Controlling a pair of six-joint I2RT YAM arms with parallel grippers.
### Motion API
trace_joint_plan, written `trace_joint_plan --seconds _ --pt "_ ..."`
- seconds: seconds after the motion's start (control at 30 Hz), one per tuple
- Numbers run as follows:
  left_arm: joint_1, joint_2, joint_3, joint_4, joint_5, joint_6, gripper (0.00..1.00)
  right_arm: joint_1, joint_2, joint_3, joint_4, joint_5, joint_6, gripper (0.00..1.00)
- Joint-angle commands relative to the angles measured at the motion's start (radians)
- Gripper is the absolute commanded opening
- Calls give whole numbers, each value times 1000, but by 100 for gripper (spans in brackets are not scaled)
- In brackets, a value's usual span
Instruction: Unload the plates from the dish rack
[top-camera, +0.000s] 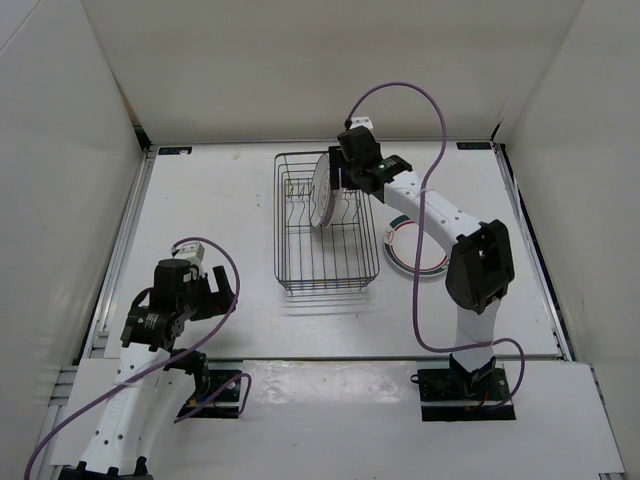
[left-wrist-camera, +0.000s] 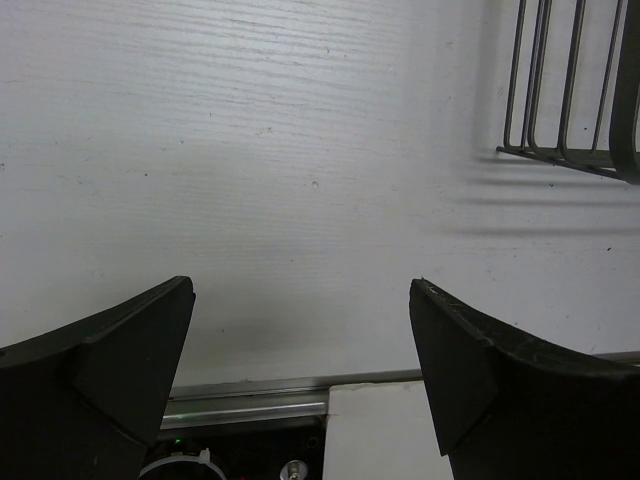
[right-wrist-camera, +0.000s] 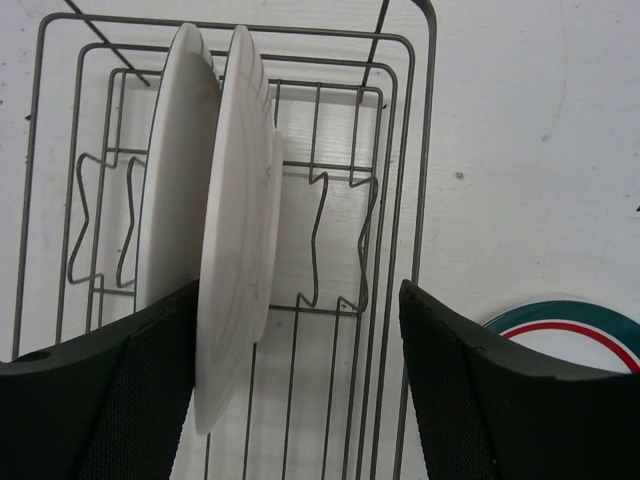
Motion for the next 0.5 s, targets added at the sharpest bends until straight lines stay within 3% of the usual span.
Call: trace_joint_plan --seconds 0.0,0.27,0.47 --pt "-5 -3 -9 15 18 1 100 20 23 63 -3 113 -17 77" --pt "-2 -6 -10 17 22 1 100 41 107 123 -8 193 -2 70" --pt "-3 -3 -9 18 25 1 100 55 164 167 3 207 12 54"
